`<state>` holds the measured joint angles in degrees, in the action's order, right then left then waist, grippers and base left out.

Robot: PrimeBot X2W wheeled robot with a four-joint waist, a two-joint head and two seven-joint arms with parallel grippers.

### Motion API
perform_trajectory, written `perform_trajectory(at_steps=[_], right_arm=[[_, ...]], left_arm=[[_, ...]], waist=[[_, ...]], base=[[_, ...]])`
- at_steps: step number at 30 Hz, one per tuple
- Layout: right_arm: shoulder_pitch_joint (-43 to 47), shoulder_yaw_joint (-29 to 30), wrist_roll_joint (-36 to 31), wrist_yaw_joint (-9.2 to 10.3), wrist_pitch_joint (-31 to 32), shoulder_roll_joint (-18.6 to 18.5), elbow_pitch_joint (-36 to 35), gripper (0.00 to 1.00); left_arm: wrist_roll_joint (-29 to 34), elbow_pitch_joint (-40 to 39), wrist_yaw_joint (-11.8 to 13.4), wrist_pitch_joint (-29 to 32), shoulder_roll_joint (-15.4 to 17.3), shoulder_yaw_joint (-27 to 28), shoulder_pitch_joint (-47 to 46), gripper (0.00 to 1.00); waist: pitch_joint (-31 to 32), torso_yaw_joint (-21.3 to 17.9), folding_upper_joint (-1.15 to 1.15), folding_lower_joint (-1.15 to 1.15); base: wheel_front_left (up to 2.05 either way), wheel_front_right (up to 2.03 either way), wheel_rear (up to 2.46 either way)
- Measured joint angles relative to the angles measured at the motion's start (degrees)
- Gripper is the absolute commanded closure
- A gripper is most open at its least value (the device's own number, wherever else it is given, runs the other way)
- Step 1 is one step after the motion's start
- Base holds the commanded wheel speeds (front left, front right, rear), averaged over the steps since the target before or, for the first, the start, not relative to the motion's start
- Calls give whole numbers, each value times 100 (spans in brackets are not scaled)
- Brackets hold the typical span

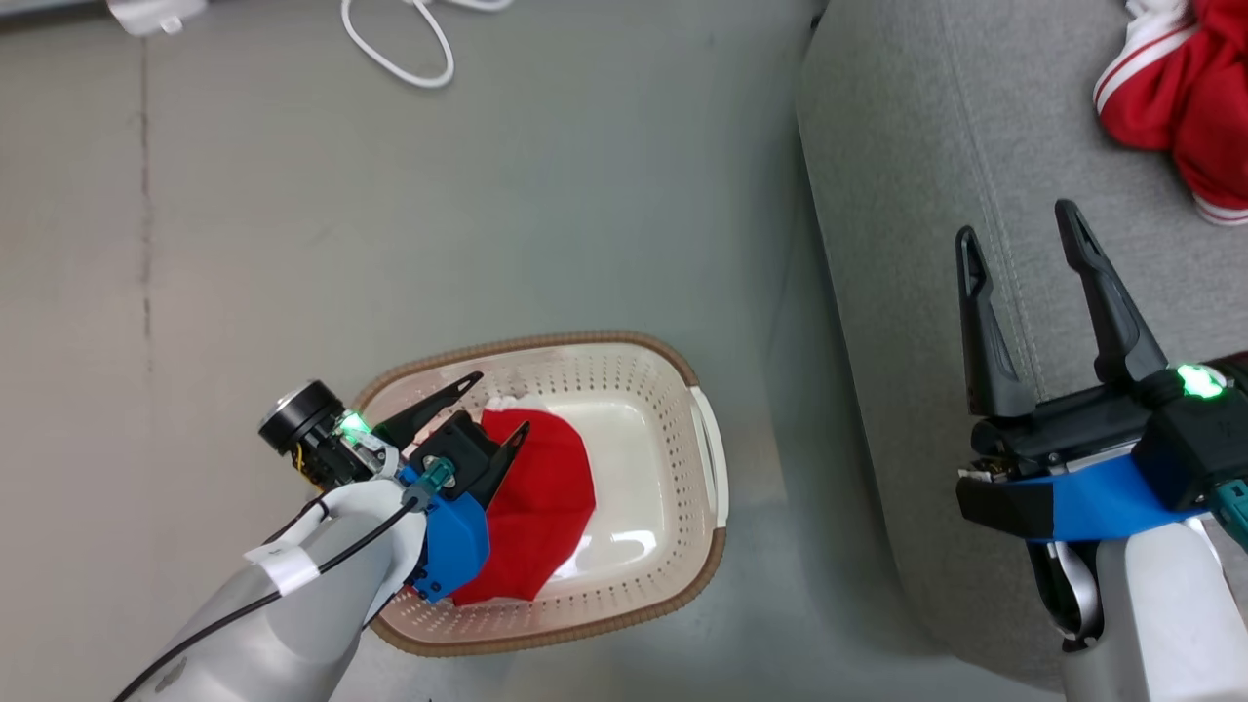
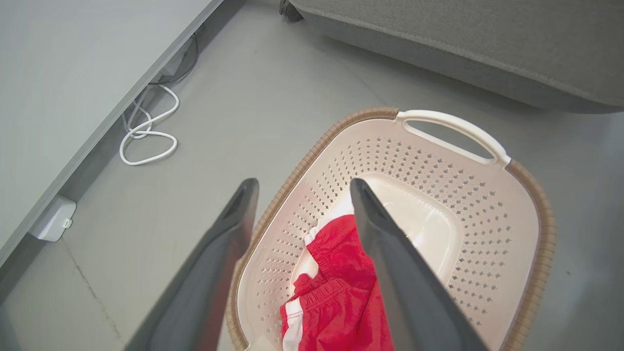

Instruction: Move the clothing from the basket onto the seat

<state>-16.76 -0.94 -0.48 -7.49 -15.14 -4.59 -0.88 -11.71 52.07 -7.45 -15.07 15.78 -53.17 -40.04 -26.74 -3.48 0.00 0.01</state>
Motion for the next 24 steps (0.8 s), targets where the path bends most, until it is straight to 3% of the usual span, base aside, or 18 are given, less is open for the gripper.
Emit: perform_trajectory(at_steps=[12,24], right_arm=[[-451,-202,-42,0,0,-16,-197,0],[-698,-255,-93,0,0,-31,-482,0]], left_arm=[[-524,1162,0,322,-51,-1777,-733,0],[-315,1273,0,1477,4,-2014,-760,0]], waist=[[-899,-195,0,0],[-1705,-339,0,0]], base=[[0,0,0],[0,0,0]])
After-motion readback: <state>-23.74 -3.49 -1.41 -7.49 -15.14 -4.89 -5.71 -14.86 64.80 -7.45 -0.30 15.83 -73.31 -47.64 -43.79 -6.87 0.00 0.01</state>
